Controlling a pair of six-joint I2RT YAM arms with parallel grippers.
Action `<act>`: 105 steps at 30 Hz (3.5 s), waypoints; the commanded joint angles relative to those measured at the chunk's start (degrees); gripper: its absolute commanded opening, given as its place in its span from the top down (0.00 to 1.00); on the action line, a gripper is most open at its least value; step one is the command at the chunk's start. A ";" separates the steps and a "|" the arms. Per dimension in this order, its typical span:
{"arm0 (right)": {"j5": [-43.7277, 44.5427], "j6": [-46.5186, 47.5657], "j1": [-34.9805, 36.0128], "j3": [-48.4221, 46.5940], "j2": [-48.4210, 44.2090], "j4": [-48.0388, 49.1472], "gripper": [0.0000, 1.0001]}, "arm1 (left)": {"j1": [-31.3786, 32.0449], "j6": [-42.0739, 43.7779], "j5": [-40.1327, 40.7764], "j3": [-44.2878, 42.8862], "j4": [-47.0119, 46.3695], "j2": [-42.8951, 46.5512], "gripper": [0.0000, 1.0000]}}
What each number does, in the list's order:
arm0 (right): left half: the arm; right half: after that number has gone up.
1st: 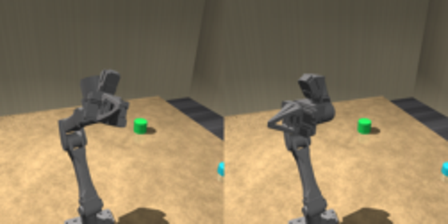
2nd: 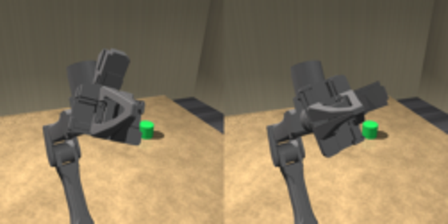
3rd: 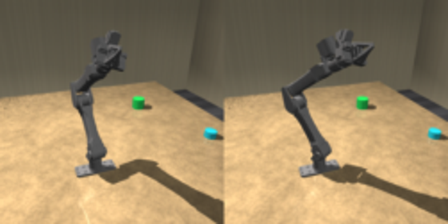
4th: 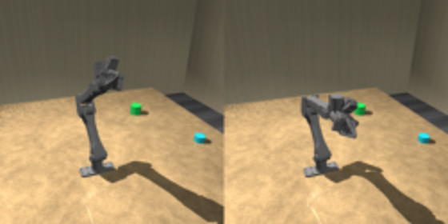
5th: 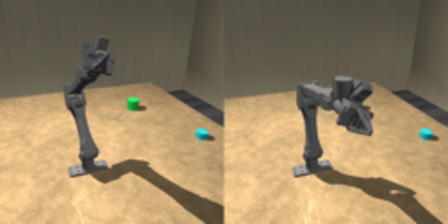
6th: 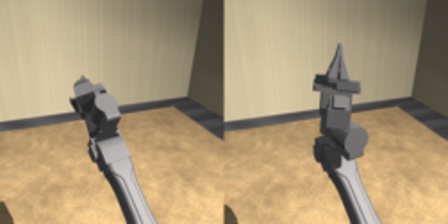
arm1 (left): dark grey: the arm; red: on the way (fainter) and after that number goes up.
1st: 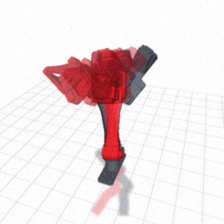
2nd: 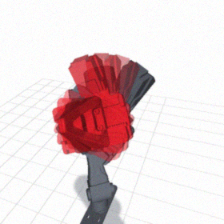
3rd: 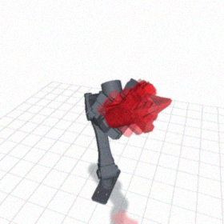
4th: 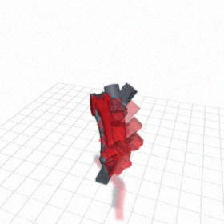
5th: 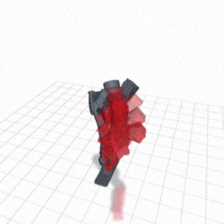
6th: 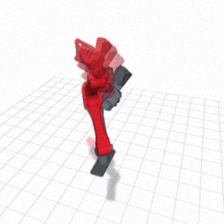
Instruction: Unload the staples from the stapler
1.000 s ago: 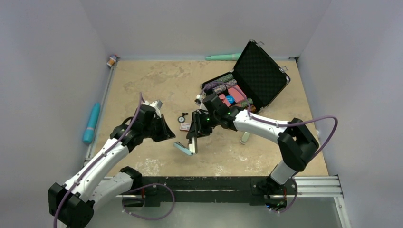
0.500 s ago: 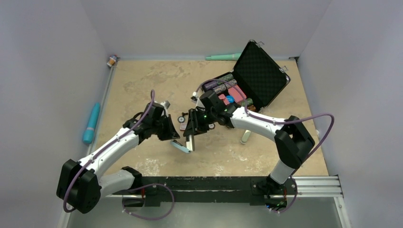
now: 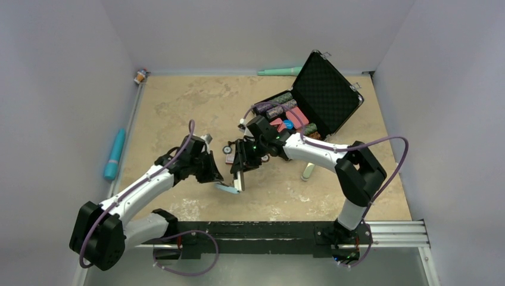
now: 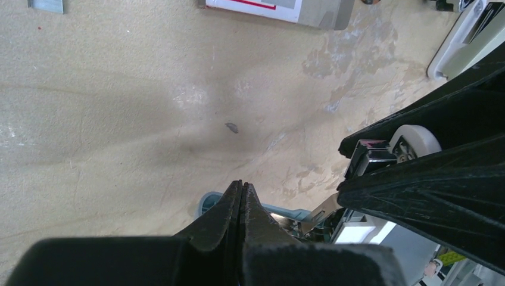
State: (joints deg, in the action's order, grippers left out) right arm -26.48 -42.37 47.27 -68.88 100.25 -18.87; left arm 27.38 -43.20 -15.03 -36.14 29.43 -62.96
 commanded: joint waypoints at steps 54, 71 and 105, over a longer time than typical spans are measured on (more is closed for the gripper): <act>19.01 -9.75 2.95 -22.70 11.95 -25.67 1.00 | -0.01 -7.02 -14.04 10.31 -7.67 -1.40 1.00; 11.10 -8.31 1.88 -14.82 3.37 -17.04 0.75 | 0.05 -3.73 -16.23 4.36 -13.48 1.85 0.60; 2.89 -5.89 -5.29 -13.72 -10.34 -5.72 1.00 | -0.22 3.93 -2.70 -23.99 13.61 18.76 0.17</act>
State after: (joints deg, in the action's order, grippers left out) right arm -20.53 -46.96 44.10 -81.54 95.83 -31.75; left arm 27.11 -40.80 -19.97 -55.96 42.15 -44.69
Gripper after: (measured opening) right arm 0.367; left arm 0.828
